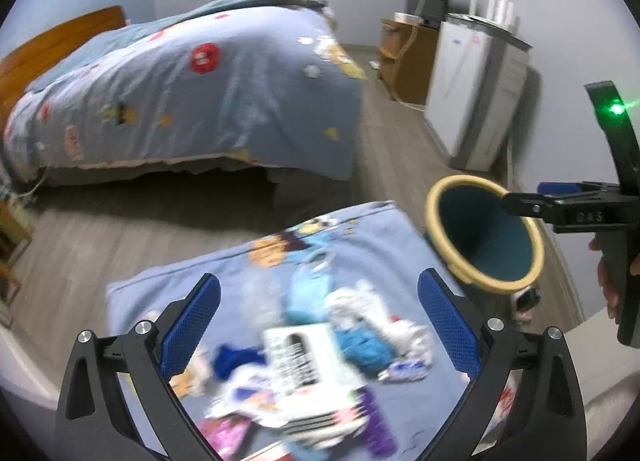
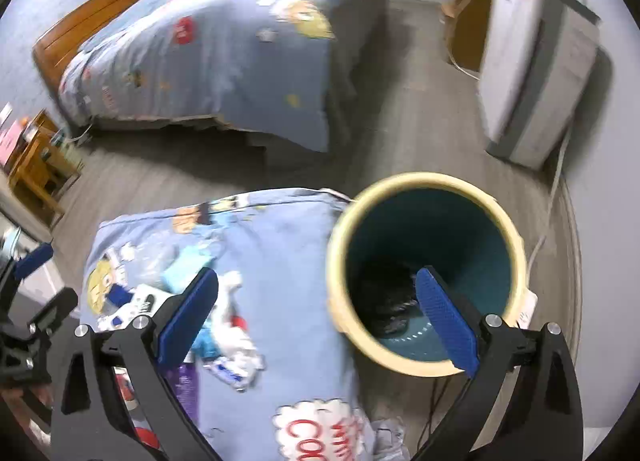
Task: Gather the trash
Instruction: 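Grasp the white medicine box with the right tool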
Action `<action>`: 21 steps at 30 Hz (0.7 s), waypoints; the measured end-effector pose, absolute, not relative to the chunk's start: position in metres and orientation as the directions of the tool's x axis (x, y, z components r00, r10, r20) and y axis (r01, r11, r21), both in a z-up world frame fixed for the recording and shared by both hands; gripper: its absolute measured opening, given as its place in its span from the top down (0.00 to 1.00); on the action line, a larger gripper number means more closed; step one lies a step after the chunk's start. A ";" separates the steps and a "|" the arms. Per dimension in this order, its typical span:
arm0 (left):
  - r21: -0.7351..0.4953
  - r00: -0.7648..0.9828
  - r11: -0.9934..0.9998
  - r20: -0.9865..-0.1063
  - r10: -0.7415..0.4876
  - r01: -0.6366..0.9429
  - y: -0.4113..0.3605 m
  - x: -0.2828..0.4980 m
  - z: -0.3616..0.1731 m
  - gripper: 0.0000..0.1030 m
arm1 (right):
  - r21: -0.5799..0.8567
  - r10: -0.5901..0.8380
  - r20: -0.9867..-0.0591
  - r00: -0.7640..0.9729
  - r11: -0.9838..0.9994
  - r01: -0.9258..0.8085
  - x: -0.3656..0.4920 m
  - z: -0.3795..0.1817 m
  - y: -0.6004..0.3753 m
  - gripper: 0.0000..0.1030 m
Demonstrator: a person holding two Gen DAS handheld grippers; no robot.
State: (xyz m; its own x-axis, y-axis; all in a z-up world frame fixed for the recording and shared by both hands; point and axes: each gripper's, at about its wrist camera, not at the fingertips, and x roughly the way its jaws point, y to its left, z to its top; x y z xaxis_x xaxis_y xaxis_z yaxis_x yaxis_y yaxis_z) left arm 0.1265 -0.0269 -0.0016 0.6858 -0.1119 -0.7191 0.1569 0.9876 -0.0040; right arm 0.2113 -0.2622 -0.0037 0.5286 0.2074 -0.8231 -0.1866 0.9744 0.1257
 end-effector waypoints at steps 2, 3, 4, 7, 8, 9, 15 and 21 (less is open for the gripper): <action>0.023 0.710 0.992 -0.701 -0.071 0.122 -0.009 0.116 0.004 0.05 | 0.125 0.221 -0.819 0.530 0.969 -0.212 0.205 -0.002 -0.246 0.06; 0.039 0.722 0.994 -0.690 -0.049 0.105 0.000 0.110 0.007 0.05 | 0.131 0.237 -0.820 0.521 0.964 -0.231 0.202 -0.001 -0.236 0.06; 0.053 0.727 0.994 -0.685 -0.030 0.090 0.008 0.105 0.009 0.05 | 0.136 0.245 -0.823 0.513 0.961 -0.241 0.201 -0.001 -0.228 0.06; 0.082 0.720 0.996 -0.693 0.032 0.035 0.032 0.093 0.009 0.05 | 0.153 0.274 -0.826 0.493 0.950 -0.271 0.192 -0.003 -0.204 0.06; 0.085 0.720 0.996 -0.692 0.051 0.011 0.042 0.087 0.008 0.05 | 0.147 0.272 -0.824 0.497 0.950 -0.275 0.189 -0.003 -0.196 0.06; 0.081 0.722 0.997 -0.690 0.057 -0.001 0.048 0.084 0.008 0.05 | 0.140 0.269 -0.821 0.504 0.950 -0.278 0.186 -0.003 -0.189 0.06; 0.042 0.699 0.998 -0.712 0.061 -0.044 0.083 0.069 -0.007 0.05 | 0.088 0.289 -0.805 0.518 0.922 -0.378 0.168 -0.013 -0.151 0.06; 0.105 0.697 0.993 -0.709 0.107 -0.046 0.098 0.065 -0.024 0.05 | 0.139 0.297 -0.850 0.435 0.923 -0.359 0.162 -0.042 -0.128 0.06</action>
State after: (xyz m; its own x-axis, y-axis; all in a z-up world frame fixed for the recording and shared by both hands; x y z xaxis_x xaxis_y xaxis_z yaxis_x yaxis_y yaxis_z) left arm 0.0655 0.0982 -0.0238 0.6969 0.1072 -0.7092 -0.0460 0.9934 0.1050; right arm 0.1624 -0.1284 -0.0420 0.4353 0.2969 -0.8499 -0.3590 0.9230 0.1385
